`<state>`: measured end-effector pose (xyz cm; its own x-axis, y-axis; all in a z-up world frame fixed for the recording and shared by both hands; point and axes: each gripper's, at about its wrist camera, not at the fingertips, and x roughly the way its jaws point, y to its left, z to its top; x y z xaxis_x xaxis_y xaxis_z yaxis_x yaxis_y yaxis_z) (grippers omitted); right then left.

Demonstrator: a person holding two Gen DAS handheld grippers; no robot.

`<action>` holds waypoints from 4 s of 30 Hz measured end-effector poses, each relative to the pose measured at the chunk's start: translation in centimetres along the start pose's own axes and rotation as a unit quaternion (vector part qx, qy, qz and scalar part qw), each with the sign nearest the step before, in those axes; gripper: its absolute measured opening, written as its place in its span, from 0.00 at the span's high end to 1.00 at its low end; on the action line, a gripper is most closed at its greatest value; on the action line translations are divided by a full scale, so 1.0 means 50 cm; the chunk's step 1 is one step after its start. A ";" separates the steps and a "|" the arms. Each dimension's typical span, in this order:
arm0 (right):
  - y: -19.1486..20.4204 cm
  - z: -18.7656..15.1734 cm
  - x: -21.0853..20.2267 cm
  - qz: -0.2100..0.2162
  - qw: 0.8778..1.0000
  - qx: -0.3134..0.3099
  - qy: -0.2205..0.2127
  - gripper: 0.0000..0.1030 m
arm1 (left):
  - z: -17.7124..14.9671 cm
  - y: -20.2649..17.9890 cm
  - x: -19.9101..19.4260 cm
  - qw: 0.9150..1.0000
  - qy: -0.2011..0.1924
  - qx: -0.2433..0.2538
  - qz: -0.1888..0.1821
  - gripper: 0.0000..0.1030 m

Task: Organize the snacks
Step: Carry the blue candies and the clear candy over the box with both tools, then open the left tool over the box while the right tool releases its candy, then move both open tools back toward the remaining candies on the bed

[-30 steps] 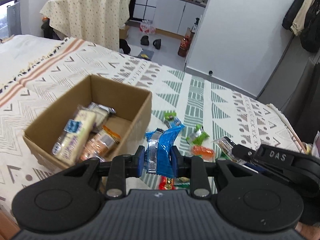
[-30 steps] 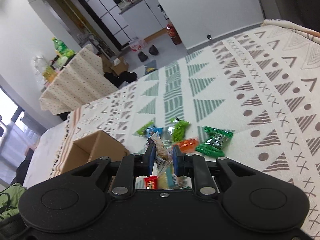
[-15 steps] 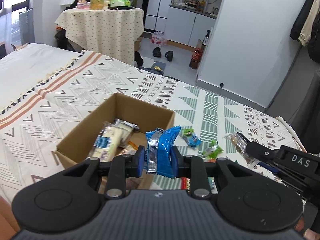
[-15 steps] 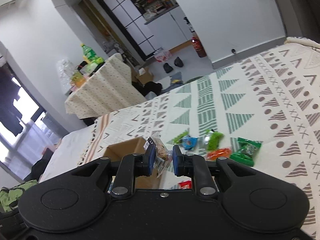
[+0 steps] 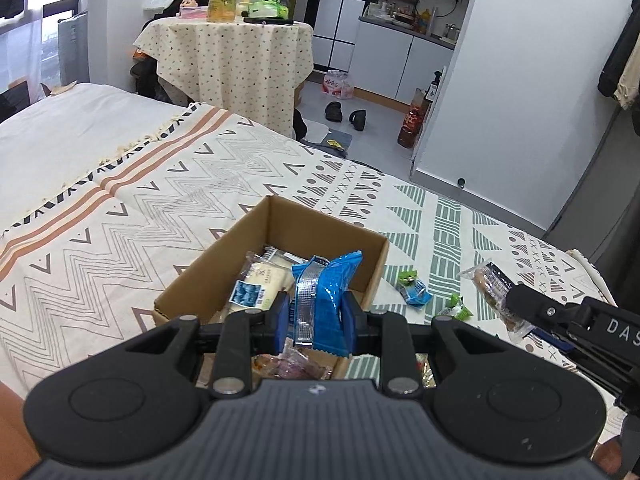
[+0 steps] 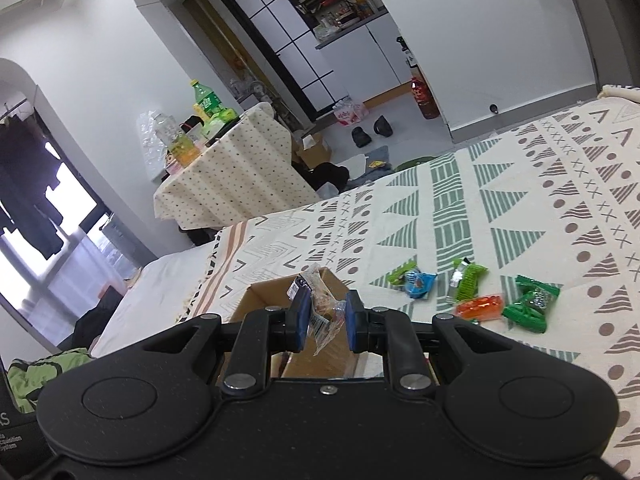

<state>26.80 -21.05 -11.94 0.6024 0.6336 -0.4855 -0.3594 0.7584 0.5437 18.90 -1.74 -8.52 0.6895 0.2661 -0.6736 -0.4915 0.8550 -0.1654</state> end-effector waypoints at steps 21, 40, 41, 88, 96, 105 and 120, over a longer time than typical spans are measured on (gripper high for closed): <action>0.047 -0.018 0.057 -0.024 1.000 -0.017 -0.007 0.82 | 0.014 0.083 0.099 0.998 0.050 -0.036 -0.028 0.74; 0.099 -0.021 0.152 -0.024 0.999 -0.034 0.004 0.82 | 0.082 0.126 0.175 0.993 0.084 -0.030 -0.078 0.54; 0.102 -0.021 0.158 -0.023 0.999 -0.032 0.007 0.82 | 0.085 0.132 0.174 0.993 0.083 -0.031 -0.073 0.52; -0.110 0.053 -0.085 -0.101 0.990 0.094 -0.014 0.09 | 0.034 -0.058 0.006 0.994 0.049 0.066 -0.077 0.00; -0.158 0.046 -0.114 -0.103 0.990 0.093 -0.006 0.09 | 0.005 -0.106 0.000 0.994 0.042 0.061 -0.079 0.00; -0.233 0.028 -0.090 -0.101 0.985 0.139 0.013 0.14 | -0.022 -0.157 0.017 0.994 0.041 0.037 -0.092 0.03; -0.297 0.027 -0.055 -0.086 0.978 0.189 0.021 0.30 | -0.069 -0.218 0.119 0.989 0.103 0.015 -0.107 0.34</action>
<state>31.43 -34.28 -17.78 0.5987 0.5132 -0.6149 0.0388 0.7482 0.6623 26.50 -11.01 -13.22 0.6509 -0.0155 -0.7590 -0.3283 0.8957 -0.2998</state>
